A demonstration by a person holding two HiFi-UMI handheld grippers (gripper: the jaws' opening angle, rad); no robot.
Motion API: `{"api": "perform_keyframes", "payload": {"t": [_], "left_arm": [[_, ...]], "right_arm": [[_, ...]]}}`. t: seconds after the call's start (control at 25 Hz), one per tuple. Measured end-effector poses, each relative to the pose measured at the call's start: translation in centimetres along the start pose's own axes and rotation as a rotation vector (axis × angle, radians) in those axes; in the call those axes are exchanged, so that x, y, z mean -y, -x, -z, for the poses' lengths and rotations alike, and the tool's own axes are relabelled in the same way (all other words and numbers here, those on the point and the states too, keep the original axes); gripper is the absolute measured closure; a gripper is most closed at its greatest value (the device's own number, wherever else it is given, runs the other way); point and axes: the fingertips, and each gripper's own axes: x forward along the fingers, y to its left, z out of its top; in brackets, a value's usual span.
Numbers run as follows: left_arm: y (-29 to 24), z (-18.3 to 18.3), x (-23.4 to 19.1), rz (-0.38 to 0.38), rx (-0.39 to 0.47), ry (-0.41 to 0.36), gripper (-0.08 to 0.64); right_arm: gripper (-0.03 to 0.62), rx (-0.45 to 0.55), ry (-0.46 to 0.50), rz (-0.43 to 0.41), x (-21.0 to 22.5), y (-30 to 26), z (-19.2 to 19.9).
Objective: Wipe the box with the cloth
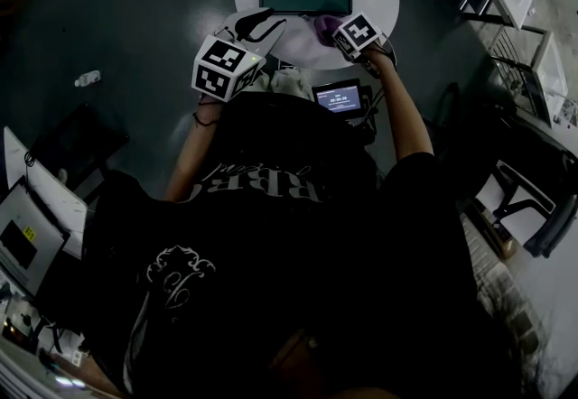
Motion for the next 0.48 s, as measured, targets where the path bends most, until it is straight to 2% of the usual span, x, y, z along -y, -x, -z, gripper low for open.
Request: {"api": "perform_keyframes", "payload": {"t": [0.16, 0.48], "left_arm": [[-1.4, -0.7, 1.0, 0.016, -0.006, -0.017, 0.43], [-3.5, -1.5, 2.5, 0.026, -0.013, -0.033, 0.43]], "right_arm": [[0.477, 0.017, -0.061, 0.028, 2.4, 1.1, 1.5], [0.477, 0.008, -0.12, 0.024, 5.4, 2.2, 4.6]]}}
